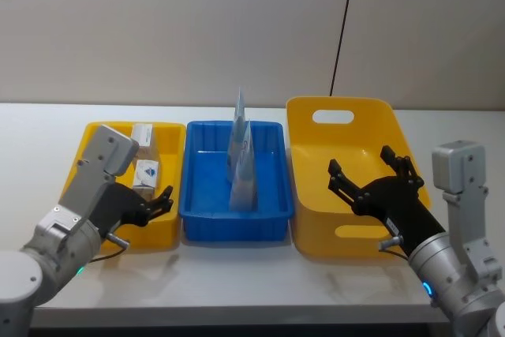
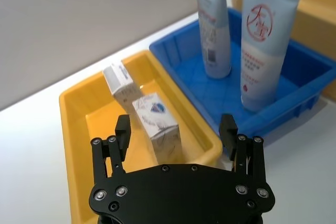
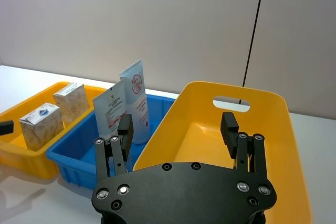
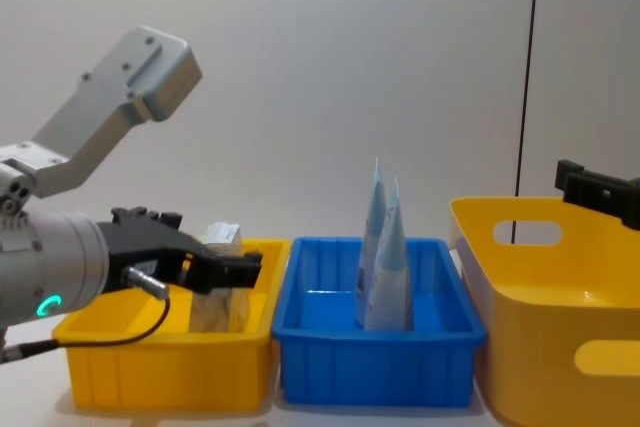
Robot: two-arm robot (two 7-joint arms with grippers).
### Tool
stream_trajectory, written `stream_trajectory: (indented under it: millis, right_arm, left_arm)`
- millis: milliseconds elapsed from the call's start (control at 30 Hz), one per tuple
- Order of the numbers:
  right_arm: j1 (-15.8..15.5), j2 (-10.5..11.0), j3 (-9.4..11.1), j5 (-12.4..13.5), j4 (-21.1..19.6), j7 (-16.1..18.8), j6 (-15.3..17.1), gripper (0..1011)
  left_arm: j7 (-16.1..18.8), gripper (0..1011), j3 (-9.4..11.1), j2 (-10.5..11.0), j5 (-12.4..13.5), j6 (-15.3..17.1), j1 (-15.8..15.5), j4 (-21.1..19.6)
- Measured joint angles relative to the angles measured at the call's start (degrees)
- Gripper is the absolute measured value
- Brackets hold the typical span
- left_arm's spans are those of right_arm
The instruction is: Bimanual collaborative sorting of washing and personal care products
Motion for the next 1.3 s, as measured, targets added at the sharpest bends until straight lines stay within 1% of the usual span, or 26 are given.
stream_trajectory:
  millis: [133, 367, 667, 933, 1000, 1100, 1300]
  right_arm:
    - [0.00, 0.00, 0.00, 0.00, 0.00, 0.00, 0.00, 1002]
    - [0.00, 0.00, 0.00, 0.00, 0.00, 0.00, 0.00, 1002]
    - [0.00, 0.00, 0.00, 0.00, 0.00, 0.00, 0.00, 1002]
    - [0.00, 0.00, 0.00, 0.00, 0.00, 0.00, 0.00, 1002]
    - [0.00, 0.00, 0.00, 0.00, 0.00, 0.00, 0.00, 1002]
    - [0.00, 0.00, 0.00, 0.00, 0.00, 0.00, 0.00, 1002]
    - [0.00, 0.00, 0.00, 0.00, 0.00, 0.00, 0.00, 1002]
  left_arm:
    - [-0.02, 1001, 0.20, -0.46, 0.27, 2.89, -0.88, 0.98]
    - [-0.25, 1001, 0.62, -1.53, 0.71, 5.32, -2.46, 3.19]
    - [-0.50, 1001, 0.68, -3.35, 0.79, 6.85, -4.13, 6.23]
    - [-0.15, 1001, -0.04, -5.35, 0.60, 7.80, -5.48, 9.15]
    - [0.13, 1001, -0.43, -6.05, 0.46, 8.10, -6.11, 10.41]
    - [0.27, 1001, -0.68, -6.58, 0.36, 8.32, -6.58, 11.33]
    - [0.34, 1001, -1.18, -8.03, 0.25, 8.53, -8.38, 14.34]
